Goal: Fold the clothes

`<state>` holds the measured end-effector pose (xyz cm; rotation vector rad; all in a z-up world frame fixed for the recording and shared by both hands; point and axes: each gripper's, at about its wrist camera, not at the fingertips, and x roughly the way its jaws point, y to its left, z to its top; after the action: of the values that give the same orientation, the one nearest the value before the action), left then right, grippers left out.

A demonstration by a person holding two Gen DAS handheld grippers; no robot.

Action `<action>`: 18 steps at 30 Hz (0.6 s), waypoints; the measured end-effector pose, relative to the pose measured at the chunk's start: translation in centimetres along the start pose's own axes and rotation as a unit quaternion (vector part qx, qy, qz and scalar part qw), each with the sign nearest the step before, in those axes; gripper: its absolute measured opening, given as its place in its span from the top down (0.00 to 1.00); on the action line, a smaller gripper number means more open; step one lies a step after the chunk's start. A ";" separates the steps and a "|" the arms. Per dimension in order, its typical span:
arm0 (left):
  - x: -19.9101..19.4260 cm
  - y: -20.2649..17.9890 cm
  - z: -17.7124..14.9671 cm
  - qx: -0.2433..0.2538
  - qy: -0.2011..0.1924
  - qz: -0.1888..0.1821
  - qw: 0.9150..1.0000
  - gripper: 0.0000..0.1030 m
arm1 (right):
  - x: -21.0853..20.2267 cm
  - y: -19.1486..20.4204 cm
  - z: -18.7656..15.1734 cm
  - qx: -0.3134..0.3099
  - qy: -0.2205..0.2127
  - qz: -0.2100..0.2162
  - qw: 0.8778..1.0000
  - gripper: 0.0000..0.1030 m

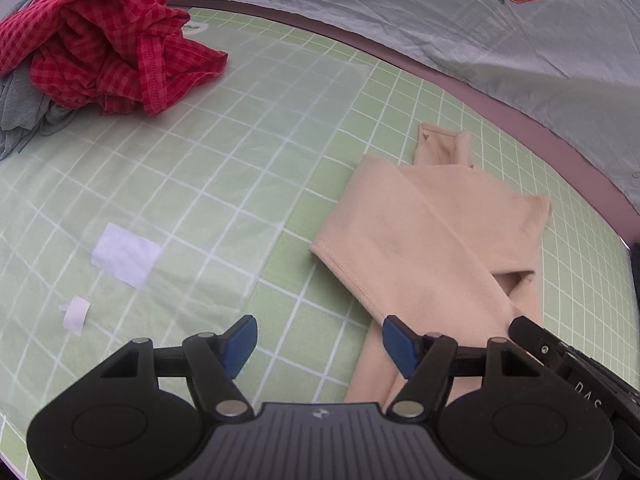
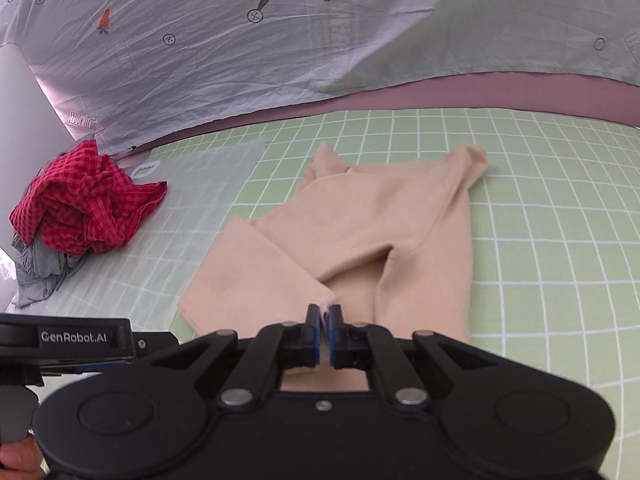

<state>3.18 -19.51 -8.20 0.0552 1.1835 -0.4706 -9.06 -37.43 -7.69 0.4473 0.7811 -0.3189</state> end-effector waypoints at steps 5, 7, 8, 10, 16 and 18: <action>-1.0 -0.7 -2.8 0.029 0.010 -0.007 1.000 0.32 | -3.2 -1.3 -4.0 0.037 0.009 -0.018 0.999 0.97; -1.3 -0.9 -3.9 0.038 0.014 -0.008 0.999 0.32 | -4.5 -1.6 -5.5 0.046 0.012 -0.022 0.999 0.97; -1.4 -0.9 -4.4 0.042 0.017 -0.009 0.999 0.32 | -5.1 -1.7 -6.1 0.051 0.013 -0.023 0.998 0.97; -1.7 -0.9 -5.4 0.047 0.022 -0.009 0.999 0.32 | -6.3 -1.8 -7.4 0.055 0.014 -0.025 0.998 0.97; -2.4 -0.2 -8.0 0.051 0.030 -0.007 0.998 0.32 | -9.5 -2.1 -9.7 0.099 0.004 0.002 0.995 0.98; -2.7 0.1 -8.6 0.052 0.031 -0.006 0.998 0.32 | -10.8 -2.6 -10.3 0.141 -0.008 0.034 0.989 0.98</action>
<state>-5.11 -16.15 -9.14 0.1537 1.2200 -0.5436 -23.65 -33.36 -6.86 0.7350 0.7055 -0.3718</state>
